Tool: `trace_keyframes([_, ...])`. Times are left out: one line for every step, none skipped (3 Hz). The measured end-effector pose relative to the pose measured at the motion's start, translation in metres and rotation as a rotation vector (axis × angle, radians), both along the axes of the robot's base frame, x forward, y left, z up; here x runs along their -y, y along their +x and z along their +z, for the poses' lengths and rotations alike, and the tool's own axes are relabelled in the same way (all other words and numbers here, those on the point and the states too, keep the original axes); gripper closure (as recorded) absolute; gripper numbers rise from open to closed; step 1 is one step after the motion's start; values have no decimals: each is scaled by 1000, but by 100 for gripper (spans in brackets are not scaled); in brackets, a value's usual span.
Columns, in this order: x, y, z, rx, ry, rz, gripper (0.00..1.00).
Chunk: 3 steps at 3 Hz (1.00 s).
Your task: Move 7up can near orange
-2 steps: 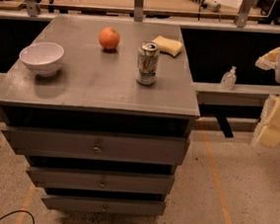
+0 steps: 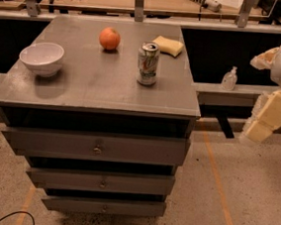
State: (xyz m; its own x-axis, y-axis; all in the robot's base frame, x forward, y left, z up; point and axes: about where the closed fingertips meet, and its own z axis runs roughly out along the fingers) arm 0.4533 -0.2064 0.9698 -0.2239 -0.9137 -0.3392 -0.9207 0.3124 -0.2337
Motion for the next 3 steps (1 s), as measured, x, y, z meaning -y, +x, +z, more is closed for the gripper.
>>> trace_keyframes([-12,36,-24,39,229,-34,0])
trace_keyframes([-45,78,-33,106,540,-55,0])
trace_keyframes([-68,101,-36,188,706,-58,0])
